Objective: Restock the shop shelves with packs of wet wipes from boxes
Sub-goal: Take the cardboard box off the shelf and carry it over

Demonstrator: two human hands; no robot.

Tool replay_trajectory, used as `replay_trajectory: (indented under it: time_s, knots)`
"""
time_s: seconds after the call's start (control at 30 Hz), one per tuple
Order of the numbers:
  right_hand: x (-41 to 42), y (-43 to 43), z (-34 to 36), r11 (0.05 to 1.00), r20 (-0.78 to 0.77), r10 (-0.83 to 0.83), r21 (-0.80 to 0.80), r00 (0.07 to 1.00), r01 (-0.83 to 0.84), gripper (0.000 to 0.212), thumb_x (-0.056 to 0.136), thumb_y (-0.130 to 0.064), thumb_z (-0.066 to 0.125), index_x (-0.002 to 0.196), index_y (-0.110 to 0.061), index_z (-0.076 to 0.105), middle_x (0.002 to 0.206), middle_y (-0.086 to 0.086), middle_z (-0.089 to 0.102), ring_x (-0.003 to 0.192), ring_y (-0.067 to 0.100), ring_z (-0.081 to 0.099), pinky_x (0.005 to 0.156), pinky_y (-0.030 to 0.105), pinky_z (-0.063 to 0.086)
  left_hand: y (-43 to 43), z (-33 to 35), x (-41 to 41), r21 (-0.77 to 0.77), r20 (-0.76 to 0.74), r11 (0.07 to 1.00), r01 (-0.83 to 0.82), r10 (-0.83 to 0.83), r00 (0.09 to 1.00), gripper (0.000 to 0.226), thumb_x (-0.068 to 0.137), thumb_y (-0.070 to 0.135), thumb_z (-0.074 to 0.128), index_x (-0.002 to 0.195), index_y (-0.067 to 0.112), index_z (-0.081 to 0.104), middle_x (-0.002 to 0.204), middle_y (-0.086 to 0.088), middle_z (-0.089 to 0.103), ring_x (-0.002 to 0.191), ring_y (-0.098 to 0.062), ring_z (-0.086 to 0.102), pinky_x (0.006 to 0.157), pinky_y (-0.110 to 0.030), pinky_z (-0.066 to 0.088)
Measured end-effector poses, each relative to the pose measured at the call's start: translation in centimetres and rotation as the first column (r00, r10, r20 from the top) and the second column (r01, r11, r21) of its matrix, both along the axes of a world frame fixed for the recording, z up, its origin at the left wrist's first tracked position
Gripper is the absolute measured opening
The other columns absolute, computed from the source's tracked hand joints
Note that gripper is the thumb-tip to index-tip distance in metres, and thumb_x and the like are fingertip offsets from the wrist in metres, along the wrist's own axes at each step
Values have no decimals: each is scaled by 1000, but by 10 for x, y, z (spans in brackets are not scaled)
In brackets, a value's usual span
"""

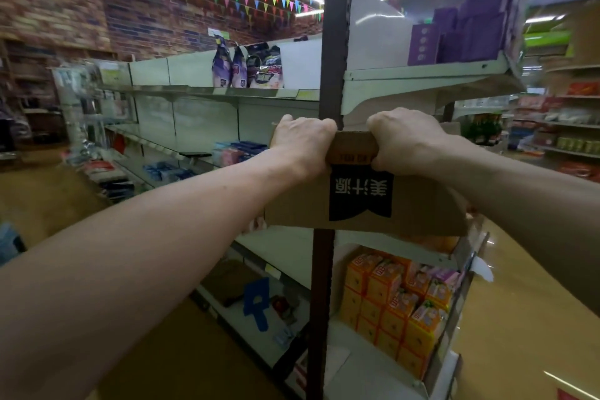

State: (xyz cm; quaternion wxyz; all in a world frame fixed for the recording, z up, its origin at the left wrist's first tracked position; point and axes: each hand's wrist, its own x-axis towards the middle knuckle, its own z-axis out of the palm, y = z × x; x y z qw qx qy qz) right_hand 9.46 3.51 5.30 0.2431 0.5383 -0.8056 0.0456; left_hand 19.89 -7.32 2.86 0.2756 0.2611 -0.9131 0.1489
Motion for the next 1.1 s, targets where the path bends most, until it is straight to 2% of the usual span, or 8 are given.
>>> replay_trajectory:
  time_s: [0.17, 0.4, 0.47, 0.57, 0.7, 0.83, 0.9, 1.1]
  knots:
    - [52, -36, -3, 993, -1, 118, -1, 993, -118, 18, 85, -15, 64, 87, -17, 46, 72, 0, 42, 76, 23, 50, 63, 33, 39, -22, 0, 63, 5, -2, 995, -100, 100, 995, 20, 87, 22, 60, 93, 23, 41, 85, 2, 48, 93, -24, 57, 86, -36, 34]
    - [119, -101, -25, 946, 23, 322, -29, 946, -321, 18, 86, -18, 63, 86, -17, 45, 78, 2, 47, 76, 22, 48, 63, 33, 36, -61, -18, 151, -18, 14, 959, -282, 283, 959, 14, 90, 24, 57, 94, 22, 43, 87, 0, 52, 81, -20, 48, 91, -36, 37]
    - [138, -124, -34, 924, 34, 383, -21, 923, -382, 18, 86, -18, 63, 85, -16, 46, 74, 1, 44, 74, 21, 49, 62, 33, 37, -74, -26, 174, -7, 26, 939, -343, 343, 939, 14, 90, 23, 58, 97, 21, 46, 88, 0, 51, 83, -20, 48, 92, -37, 37]
    - [166, -159, -50, 884, 65, 467, -6, 882, -467, 15, 86, -18, 63, 88, -15, 48, 74, 1, 45, 74, 22, 49, 64, 32, 37, -95, -41, 205, 31, 57, 894, -448, 446, 893, 17, 88, 19, 60, 101, 20, 50, 91, -2, 54, 92, -23, 55, 94, -40, 36]
    - [199, -207, -80, 826, 116, 559, 6, 821, -563, 13, 86, -17, 62, 97, -14, 56, 84, 5, 50, 80, 26, 50, 67, 33, 36, -126, -70, 240, 10, 107, 817, -577, 573, 813, 23, 85, 19, 65, 104, 17, 53, 102, -6, 62, 100, -28, 58, 92, -41, 35]
    - [224, -262, -109, 763, 146, 637, 25, 757, -646, 25, 85, -15, 63, 109, -14, 58, 103, 11, 61, 100, 31, 58, 75, 35, 43, -167, -98, 268, -8, 143, 746, -666, 660, 737, 23, 85, 21, 65, 104, 17, 53, 105, -7, 63, 103, -29, 58, 90, -41, 36]
    - [235, -293, -122, 740, 157, 657, 49, 737, -671, 27, 85, -16, 63, 112, -14, 57, 108, 12, 62, 104, 31, 57, 76, 35, 43, -192, -111, 279, 17, 158, 711, -703, 692, 704, 21, 85, 20, 64, 103, 18, 53, 105, -6, 63, 103, -28, 57, 91, -41, 35]
    - [259, -394, -161, 688, 165, 698, 113, 697, -716, 23, 89, -17, 61, 111, -12, 56, 104, 11, 61, 99, 29, 57, 77, 37, 45, -277, -152, 300, 58, 204, 626, -778, 755, 623, 24, 85, 22, 65, 105, 17, 53, 106, -6, 64, 104, -29, 57, 92, -43, 36]
